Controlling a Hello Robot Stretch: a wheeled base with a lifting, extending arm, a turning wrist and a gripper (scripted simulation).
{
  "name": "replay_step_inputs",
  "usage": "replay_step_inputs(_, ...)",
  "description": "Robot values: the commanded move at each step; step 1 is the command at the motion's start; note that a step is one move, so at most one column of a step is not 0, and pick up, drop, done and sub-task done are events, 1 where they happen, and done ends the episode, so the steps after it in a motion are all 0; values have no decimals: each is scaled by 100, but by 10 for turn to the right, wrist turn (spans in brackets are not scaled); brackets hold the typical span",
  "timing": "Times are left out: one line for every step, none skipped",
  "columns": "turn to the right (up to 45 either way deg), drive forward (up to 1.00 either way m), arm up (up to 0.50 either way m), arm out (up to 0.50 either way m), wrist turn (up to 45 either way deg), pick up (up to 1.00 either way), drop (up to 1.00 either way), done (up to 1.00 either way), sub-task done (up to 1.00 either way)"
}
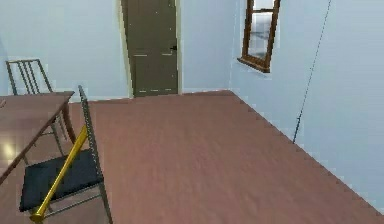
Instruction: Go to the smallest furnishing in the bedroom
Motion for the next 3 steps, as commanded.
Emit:
replay_step_inputs(0, 100, 0, 0, 0, 0, 0, 0, 0)
replay_step_inputs(270, 0, 0, 0, 0, 0, 0, 0, 0)
replay_step_inputs(0, 10, 0, 0, 0, 0, 0, 0, 0)
